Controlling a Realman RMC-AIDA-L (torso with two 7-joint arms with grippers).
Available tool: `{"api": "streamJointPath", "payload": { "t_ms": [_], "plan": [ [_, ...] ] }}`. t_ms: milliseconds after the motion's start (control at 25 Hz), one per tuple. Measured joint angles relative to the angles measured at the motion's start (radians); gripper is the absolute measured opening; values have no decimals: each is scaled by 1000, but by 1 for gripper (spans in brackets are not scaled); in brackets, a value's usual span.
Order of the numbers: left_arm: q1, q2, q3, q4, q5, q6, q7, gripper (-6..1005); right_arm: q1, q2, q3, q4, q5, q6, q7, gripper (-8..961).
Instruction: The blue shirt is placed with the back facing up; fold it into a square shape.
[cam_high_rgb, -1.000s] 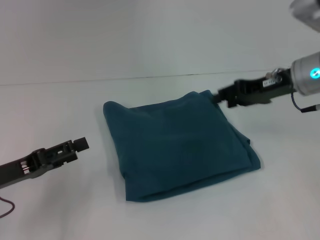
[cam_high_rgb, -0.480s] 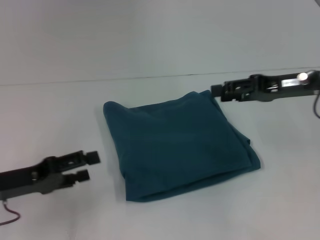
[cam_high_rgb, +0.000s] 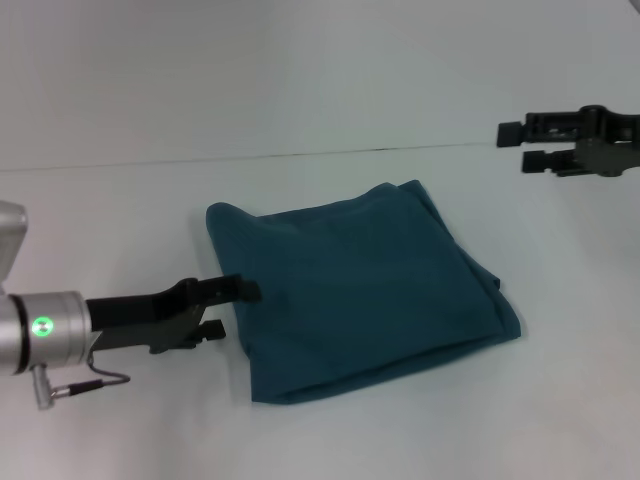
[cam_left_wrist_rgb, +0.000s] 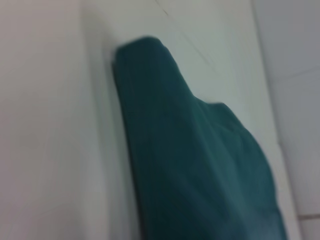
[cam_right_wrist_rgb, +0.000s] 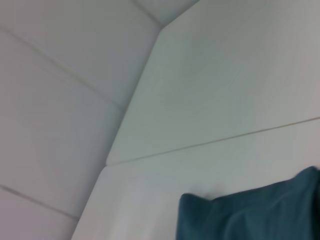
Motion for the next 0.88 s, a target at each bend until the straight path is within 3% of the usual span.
{"api": "streamJointPath", "payload": {
  "t_ms": [160,360,600,760,880],
  "plan": [
    [-18,1,67,-15,0,-82,-34,937,-17,-4,18,-2,0,9,3,854],
    [-36,0,88,-43,1,-125,-35,937,-26,-9,32,-5,0,5,4,940],
    [-89,-21,124,-73,1,-157,-32,937,-28,-10,33,-4,0,3,4,940],
    [-133,-18,149,-120,0,-197,-41,937,-28,-11,33,0,2,0,4,940],
    [-123,-22,142,-94,-6,-199,-40,937,-29,-12,33,1,4,-4,5,940]
  ]
}}
